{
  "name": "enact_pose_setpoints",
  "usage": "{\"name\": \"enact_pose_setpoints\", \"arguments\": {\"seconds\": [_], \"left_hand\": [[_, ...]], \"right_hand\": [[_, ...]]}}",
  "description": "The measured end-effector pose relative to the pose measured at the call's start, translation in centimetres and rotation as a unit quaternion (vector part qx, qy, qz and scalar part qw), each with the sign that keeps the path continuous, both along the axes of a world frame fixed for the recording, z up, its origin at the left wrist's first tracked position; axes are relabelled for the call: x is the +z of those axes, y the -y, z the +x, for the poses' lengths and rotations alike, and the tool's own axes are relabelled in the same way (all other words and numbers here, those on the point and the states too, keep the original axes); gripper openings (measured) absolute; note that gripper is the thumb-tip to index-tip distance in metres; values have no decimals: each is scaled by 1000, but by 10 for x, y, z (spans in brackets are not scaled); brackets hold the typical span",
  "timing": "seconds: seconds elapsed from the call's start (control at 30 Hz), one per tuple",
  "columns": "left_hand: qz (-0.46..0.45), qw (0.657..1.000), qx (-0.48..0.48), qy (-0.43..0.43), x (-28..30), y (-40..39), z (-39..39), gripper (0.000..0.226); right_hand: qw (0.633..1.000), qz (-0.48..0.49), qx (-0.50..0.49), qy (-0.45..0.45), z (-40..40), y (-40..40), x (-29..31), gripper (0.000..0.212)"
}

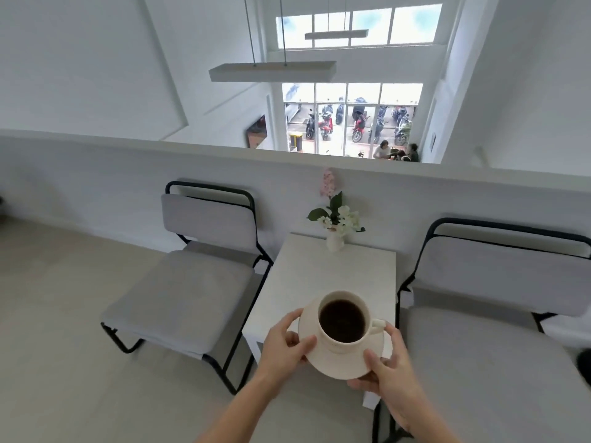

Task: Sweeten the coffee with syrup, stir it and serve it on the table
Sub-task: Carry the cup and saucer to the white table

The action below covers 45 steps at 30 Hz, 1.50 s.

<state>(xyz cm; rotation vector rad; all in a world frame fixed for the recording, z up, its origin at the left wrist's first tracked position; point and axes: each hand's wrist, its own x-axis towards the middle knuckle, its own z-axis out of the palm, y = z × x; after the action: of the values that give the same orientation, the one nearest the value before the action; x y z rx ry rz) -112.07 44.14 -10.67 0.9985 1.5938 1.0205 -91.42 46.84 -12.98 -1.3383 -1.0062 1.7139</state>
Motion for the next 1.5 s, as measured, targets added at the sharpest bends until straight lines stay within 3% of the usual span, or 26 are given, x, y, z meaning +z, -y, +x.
{"name": "enact_pose_setpoints", "arguments": {"seconds": [0.33, 0.7, 1.23, 1.5], "left_hand": [[-27, 1000, -3, 11, -75, -128, -70, 54], [-67, 995, -68, -15, -178, -238, -119, 59], [-103, 986, -87, -95, -379, -299, -112, 60], [-94, 983, -105, -117, -421, -301, -106, 60]], "right_hand": [[999, -11, 1, 53, -70, -120, -57, 59], [993, -35, -40, 105, -120, -197, -141, 59], [978, -97, -24, 182, -118, -257, -346, 63], [973, -115, -20, 198, -111, -261, -385, 61]]}}
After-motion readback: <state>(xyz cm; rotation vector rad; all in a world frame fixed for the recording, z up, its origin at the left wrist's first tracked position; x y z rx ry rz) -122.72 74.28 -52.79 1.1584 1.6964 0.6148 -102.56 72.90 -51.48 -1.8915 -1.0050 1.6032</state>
